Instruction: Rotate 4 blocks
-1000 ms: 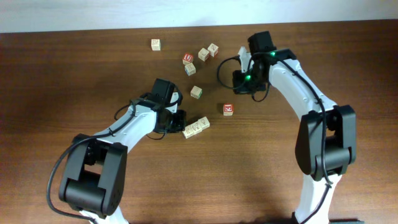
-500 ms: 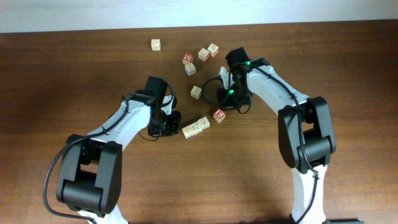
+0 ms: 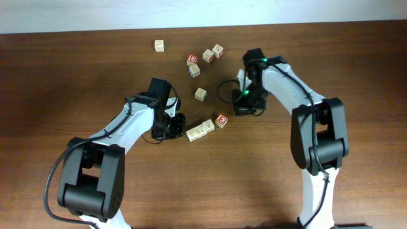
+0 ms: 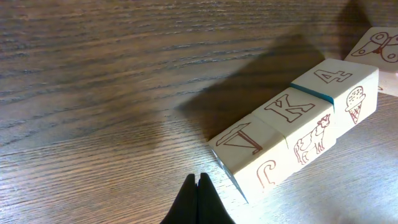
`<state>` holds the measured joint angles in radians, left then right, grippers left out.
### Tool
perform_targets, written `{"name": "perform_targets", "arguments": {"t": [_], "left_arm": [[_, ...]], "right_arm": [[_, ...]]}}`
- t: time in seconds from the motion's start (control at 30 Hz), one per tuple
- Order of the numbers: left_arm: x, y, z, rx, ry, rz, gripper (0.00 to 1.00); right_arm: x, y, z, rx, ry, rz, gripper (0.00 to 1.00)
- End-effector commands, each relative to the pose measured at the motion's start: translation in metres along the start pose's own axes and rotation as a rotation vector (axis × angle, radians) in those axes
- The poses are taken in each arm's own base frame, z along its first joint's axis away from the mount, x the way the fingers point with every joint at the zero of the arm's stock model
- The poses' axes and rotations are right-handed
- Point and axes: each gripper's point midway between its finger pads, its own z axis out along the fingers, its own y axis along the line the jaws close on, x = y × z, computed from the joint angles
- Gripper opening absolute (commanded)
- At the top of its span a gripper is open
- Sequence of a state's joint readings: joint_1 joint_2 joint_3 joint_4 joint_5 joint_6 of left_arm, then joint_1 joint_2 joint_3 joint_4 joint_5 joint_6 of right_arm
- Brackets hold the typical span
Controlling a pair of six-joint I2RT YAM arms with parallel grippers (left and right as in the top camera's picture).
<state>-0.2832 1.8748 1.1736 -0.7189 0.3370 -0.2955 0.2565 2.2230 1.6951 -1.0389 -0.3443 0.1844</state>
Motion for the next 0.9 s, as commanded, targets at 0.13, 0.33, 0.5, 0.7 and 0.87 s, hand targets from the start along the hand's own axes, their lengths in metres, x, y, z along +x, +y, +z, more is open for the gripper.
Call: {"name": "perform_targets", "arguments": {"t": [0.13, 0.33, 0.5, 0.7, 0.87], "left_arm": [[0.0, 0.0, 0.003, 0.005, 0.008, -0.01, 0.0], [0.0, 0.0, 0.003, 0.005, 0.008, -0.01, 0.0], [-0.001, 0.0, 0.003, 0.005, 0.005, -0.008, 0.0], [-0.004, 0.001, 0.003, -0.002, -0.006, -0.004, 0.0], [-0.006, 0.0, 0.002, 0.001, -0.016, 0.002, 0.0]], "right_arm": [[0.015, 0.038, 0.02, -0.012, 0.037, -0.077, 0.05], [0.014, 0.036, 0.02, -0.013, 0.033, -0.1, 0.06], [0.006, 0.029, 0.0, -0.011, -0.013, -0.155, 0.53], [0.001, 0.021, -0.038, 0.102, -0.107, -0.174, 0.91], [-0.008, -0.007, -0.044, 0.273, -0.147, -0.167, 0.98]]}}
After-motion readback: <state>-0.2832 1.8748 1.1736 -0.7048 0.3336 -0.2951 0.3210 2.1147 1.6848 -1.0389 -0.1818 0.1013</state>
